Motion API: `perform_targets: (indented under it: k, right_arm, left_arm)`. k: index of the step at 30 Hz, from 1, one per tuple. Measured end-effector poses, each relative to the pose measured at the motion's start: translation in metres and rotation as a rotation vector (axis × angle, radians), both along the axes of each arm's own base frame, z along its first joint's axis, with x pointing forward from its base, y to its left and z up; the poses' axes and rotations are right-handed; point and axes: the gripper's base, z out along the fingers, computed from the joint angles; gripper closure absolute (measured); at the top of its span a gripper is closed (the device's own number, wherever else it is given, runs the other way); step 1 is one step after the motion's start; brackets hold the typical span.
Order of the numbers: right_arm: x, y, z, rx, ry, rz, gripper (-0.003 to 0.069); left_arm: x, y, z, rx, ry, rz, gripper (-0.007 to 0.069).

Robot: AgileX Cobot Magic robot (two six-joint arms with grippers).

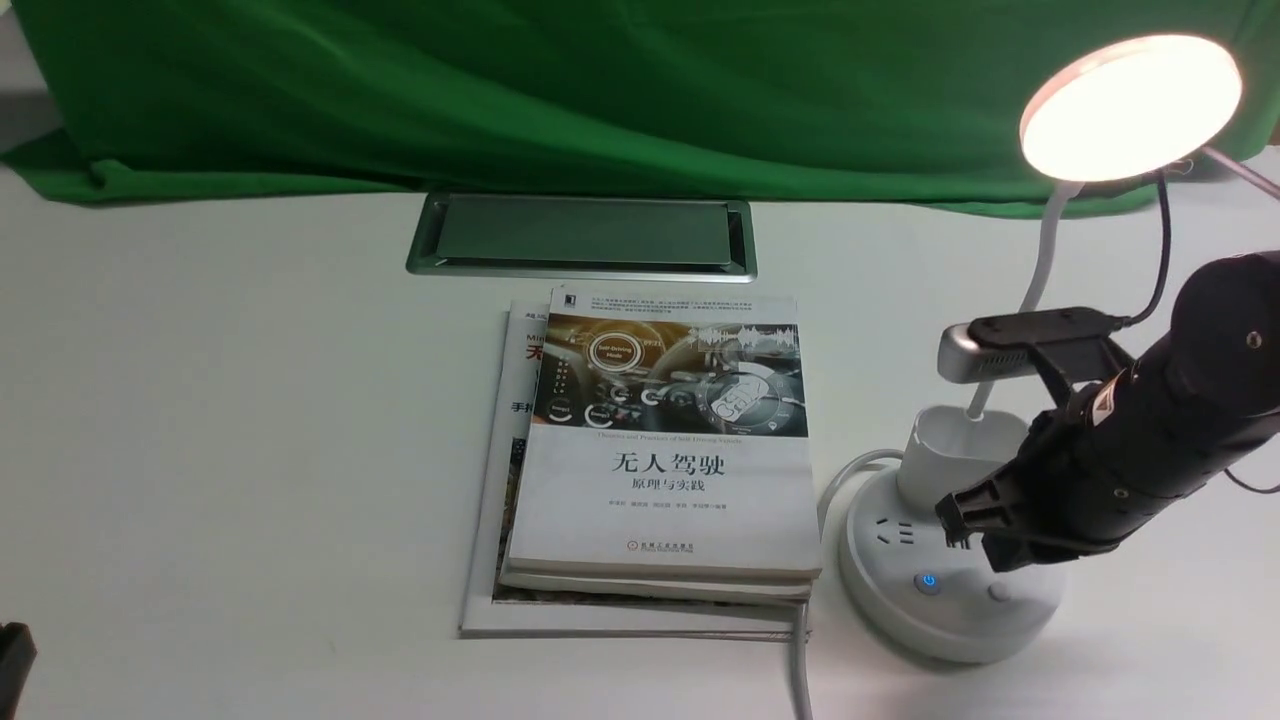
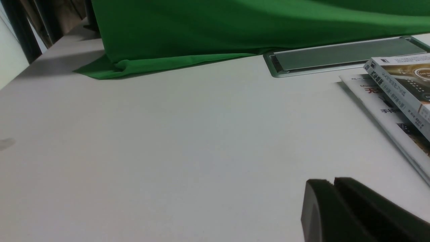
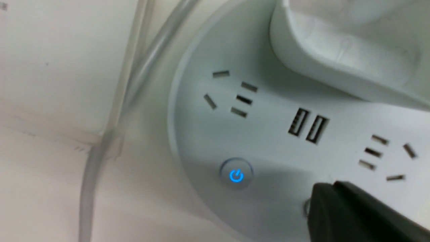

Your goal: Turn off the desk lamp on the white desktop by hand.

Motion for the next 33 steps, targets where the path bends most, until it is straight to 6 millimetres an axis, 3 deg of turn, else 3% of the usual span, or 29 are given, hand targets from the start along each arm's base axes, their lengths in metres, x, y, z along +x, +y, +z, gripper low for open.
perform_targets:
  k: [5,11,15,19,21,33]
  right_arm:
    - [0.004,0.0,-0.017,-0.02,0.056,-0.003,0.0624]
    - [0.005,0.0,-0.018,-0.021,0.058,-0.002,0.0623]
    - [0.003,-0.001,-0.011,-0.016,0.036,-0.002,0.0624]
    - [-0.006,-0.004,0.014,0.004,-0.022,-0.001,0.0624]
    - [-0.019,-0.008,0.032,0.024,-0.071,-0.007,0.0624]
    - [-0.122,-0.045,0.075,0.101,-0.255,-0.021,0.0624]
  left_arm:
    - [0.0,0.0,0.0,0.0,0.0,0.0,0.0605]
    - [0.0,0.0,0.0,0.0,0.0,0.0,0.0605]
    - [0.0,0.0,0.0,0.0,0.0,0.0,0.0605]
    - [0.0,0.0,0.0,0.0,0.0,0.0,0.0605]
    - [0.0,0.0,0.0,-0.001,0.0,0.0,0.0605]
    - [0.0,0.0,0.0,0.0,0.0,0.0,0.0605]
